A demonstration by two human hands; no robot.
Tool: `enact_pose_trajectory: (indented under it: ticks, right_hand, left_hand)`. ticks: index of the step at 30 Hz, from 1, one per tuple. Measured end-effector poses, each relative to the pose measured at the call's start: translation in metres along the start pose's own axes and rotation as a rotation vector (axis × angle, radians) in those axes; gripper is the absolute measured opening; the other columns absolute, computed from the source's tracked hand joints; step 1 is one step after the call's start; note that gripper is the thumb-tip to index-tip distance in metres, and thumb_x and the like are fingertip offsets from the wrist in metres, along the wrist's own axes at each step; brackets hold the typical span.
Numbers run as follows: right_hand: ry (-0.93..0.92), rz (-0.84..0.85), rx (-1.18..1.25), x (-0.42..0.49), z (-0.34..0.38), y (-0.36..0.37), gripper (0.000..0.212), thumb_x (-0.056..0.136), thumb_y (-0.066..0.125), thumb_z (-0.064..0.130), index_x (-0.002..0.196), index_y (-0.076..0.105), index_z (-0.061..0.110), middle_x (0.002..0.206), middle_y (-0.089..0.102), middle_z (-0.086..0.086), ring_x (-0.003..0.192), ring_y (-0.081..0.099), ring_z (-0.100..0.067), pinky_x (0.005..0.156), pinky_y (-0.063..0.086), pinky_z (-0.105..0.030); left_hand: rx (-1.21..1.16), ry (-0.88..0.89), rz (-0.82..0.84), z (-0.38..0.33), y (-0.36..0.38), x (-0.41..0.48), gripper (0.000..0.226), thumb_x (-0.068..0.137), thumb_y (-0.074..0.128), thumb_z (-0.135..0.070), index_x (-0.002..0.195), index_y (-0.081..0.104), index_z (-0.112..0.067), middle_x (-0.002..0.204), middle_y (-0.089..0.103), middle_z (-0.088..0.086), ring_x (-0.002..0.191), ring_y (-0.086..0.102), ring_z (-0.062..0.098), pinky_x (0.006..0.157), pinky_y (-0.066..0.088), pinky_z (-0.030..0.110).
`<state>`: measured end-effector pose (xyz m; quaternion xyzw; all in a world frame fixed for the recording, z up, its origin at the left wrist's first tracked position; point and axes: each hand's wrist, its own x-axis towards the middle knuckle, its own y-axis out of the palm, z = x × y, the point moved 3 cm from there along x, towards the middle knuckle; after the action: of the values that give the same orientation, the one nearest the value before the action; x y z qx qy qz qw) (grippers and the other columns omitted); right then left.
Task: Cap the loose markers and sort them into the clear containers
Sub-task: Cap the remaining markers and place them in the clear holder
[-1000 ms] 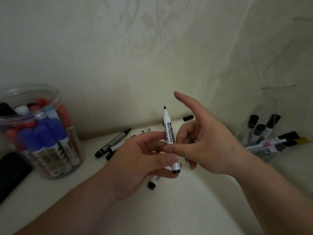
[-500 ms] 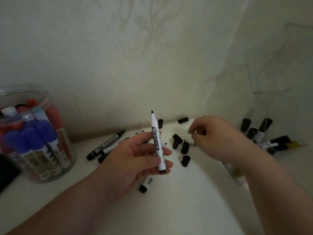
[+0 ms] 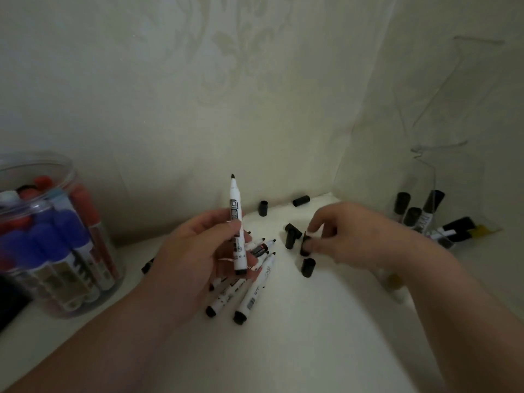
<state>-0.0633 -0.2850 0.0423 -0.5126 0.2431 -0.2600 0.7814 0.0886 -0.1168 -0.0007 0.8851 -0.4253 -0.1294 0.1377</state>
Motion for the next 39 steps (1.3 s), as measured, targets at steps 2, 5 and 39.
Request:
enact_pose_trajectory:
  ticks: [2,5,39]
  right_hand:
    - [0.037,-0.229,0.082,0.009,-0.005,0.001,0.010,0.090,0.066,0.036,0.096,0.066,0.028,0.084,0.064,0.012,0.071,0.059,-0.005,0.060,0.043,-0.022]
    - [0.054,-0.348,0.106,0.023,-0.005,0.018,0.013,0.092,0.063,0.025,0.104,0.069,0.022,0.097,0.068,0.009,0.081,0.059,-0.011,0.071,0.044,-0.024]
    - [-0.442,-0.003,1.253,0.035,0.045,0.012,0.015,0.067,0.078,0.007,0.081,0.076,0.011,0.086,0.073,-0.025,0.075,0.072,-0.031,0.061,0.059,-0.032]
  left_hand:
    - [0.031,0.015,-0.027,-0.009,-0.001,0.007,0.015,0.097,0.058,-0.007,0.107,0.069,-0.006,0.074,0.066,0.012,0.056,0.063,0.028,0.054,0.058,0.039]
    - [0.084,0.042,-0.035,-0.017,-0.003,0.017,0.015,0.098,0.057,-0.009,0.101,0.071,-0.008,0.075,0.062,0.011,0.055,0.057,0.024,0.051,0.052,0.034]
    - [0.747,0.500,-0.025,-0.015,-0.010,0.003,0.020,0.092,0.067,-0.036,0.106,0.073,-0.049,0.091,0.070,-0.017,0.090,0.065,0.005,0.069,0.045,0.012]
